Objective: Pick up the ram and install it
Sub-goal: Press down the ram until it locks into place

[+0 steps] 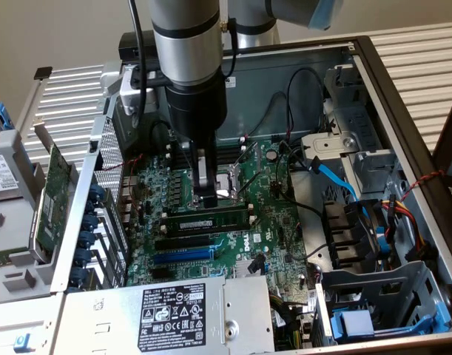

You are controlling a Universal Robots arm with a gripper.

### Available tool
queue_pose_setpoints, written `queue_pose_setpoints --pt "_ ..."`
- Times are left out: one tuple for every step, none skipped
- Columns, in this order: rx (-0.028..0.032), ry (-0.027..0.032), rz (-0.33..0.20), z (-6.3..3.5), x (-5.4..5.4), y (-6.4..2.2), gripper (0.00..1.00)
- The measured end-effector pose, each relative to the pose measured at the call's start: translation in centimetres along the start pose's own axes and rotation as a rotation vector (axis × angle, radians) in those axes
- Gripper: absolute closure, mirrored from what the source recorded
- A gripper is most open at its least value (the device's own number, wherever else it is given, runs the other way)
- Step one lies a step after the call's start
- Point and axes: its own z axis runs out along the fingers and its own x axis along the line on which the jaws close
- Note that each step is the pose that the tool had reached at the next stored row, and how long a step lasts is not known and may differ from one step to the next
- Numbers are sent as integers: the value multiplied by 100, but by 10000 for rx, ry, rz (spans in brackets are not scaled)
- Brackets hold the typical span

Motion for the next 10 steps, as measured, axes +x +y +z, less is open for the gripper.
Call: queue_pose_setpoints --pt "0 0 1 0 -1 3 89" --pt "-1 0 5 0 -3 6 89" --pt "-2 2 8 0 -5 10 89" --pt "-2 2 12 1 -9 13 89" --pt "-3 3 17 1 -13 16 89" --pt "-3 3 23 3 -16 20 89" --pt "-4 4 27 5 -18 25 89" --pt "-4 4 30 9 -18 30 89" --pt "-4 5 32 15 -18 36 89" --pt "-3 2 33 25 -19 43 89"
